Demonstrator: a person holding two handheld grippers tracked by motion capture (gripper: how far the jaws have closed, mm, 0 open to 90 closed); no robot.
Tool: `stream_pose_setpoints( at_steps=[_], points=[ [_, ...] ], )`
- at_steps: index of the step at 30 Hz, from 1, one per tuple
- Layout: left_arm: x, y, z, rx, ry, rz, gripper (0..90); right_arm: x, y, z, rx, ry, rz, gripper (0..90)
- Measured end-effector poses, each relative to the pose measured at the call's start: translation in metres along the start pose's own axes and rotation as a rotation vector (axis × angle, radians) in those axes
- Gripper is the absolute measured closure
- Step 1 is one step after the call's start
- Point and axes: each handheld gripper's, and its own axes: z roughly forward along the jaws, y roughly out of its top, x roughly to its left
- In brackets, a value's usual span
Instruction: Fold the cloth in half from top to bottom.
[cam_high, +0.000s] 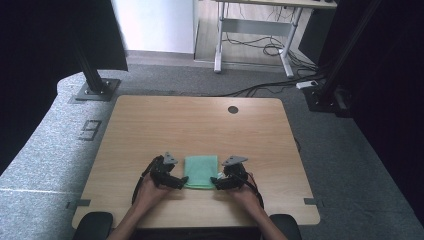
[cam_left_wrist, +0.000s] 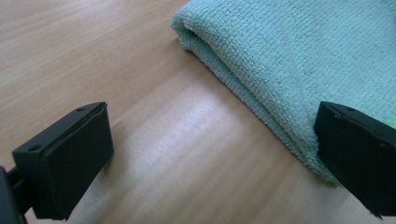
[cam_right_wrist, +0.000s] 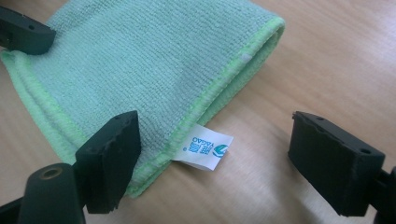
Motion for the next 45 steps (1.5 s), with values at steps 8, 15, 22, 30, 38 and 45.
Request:
stream_pose_setpoints(
  at_steps=[8,15,22,30,38,45],
  points=[
    [0.012,0.012,0.010,-0.001,0.017,-0.020,0.0,-0.016,0.011,0.011,-0.003,-0.007,0.009,16.0],
    [0.019,0.021,0.018,-0.001,0.029,-0.036,0.0,-0.025,0.016,0.016,-0.009,-0.018,0.022,16.0],
    [0.027,0.029,0.024,-0.002,0.037,-0.045,0.0,-0.035,0.022,0.023,-0.020,-0.036,0.034,15.9],
    [0.037,0.039,0.033,-0.003,0.045,-0.055,0.0,-0.045,0.030,0.031,-0.025,-0.055,0.055,15.9],
    [0.045,0.046,0.039,-0.003,0.046,-0.055,0.0,-0.055,0.038,0.039,-0.021,-0.071,0.072,14.4],
    [0.052,0.052,0.044,-0.003,0.047,-0.056,0.0,-0.063,0.043,0.044,-0.020,-0.077,0.075,13.5]
  ],
)
